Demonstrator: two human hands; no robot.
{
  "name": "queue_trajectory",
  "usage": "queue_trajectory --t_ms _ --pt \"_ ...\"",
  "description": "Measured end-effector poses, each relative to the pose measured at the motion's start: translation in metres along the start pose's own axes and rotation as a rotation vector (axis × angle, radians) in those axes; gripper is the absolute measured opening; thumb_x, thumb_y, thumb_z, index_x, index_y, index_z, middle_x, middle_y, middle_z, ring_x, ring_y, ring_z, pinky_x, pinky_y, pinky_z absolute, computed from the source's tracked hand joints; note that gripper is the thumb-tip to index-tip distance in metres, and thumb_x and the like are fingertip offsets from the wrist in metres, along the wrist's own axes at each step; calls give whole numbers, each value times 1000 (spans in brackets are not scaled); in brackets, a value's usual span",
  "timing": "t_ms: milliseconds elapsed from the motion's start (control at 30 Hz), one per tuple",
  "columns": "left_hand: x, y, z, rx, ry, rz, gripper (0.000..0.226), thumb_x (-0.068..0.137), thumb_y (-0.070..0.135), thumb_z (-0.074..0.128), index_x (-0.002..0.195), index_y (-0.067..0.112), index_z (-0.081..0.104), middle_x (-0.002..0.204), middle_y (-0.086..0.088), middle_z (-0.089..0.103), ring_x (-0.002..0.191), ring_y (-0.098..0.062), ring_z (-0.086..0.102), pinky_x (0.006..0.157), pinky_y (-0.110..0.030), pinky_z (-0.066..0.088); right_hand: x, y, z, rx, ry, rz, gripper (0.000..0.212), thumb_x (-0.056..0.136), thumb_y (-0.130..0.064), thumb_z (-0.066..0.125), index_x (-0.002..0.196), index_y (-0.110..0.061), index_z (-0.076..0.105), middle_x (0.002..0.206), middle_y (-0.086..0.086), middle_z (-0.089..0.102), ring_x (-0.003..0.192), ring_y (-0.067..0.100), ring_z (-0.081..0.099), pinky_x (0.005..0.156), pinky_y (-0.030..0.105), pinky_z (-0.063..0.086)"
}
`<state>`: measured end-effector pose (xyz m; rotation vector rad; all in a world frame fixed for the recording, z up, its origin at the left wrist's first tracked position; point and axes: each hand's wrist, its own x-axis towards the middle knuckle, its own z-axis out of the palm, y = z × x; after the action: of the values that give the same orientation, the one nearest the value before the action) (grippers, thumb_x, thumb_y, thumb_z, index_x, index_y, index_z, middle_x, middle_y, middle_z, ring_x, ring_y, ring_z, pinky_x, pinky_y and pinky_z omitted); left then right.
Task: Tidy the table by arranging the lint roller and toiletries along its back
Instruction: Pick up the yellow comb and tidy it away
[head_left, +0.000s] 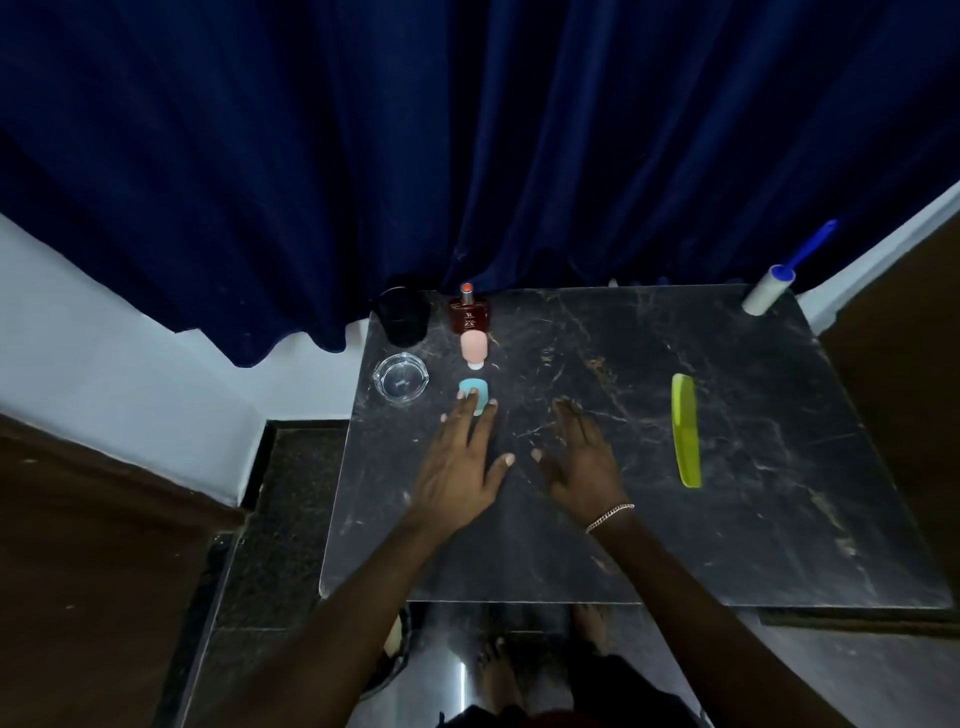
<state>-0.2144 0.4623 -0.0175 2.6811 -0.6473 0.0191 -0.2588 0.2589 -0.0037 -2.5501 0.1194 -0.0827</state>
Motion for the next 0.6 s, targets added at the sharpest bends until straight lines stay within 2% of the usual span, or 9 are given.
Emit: queue_trajectory --t_ms 133,267,400,500,600 --pt "4 29 3 -11 5 26 75 103 57 42 164 19 18 174 -9 8 162 -27 8 128 -47 21 -7 11 -26 -8 51 -20 75 94 -36 62 155 -7 31 162 9 30 151 26 29 117 47 36" --pt "18 56 13 0 -13 75 74 103 55 43 163 18 20 174 -10 10 162 -27 8 129 -46 21 -10 32 -45 5 98 11 74 94 -37 63 155 -10 32 162 8 32 151 26 30 116 47 36" --pt "42 87 30 0 -68 84 75 103 55 42 164 18 19 173 -11 10 162 -27 8 130 -51 17 -6 65 -62 12 87 47 73 94 -34 65 154 -7 34 159 11 36 151 28 30 117 48 35" --pt "63 114 48 -6 -123 89 76 102 58 36 165 19 18 174 -11 7 162 -27 6 130 -48 11 2 96 -74 -6 77 83 73 91 -27 69 152 -3 38 156 14 39 147 31 35 116 47 37" --pt "84 136 69 -25 -194 112 76 103 56 39 165 18 16 174 -11 3 162 -27 2 131 -50 13 8 123 -82 -9 42 129 72 89 -23 69 150 -2 39 156 16 40 144 34 38 117 46 35"
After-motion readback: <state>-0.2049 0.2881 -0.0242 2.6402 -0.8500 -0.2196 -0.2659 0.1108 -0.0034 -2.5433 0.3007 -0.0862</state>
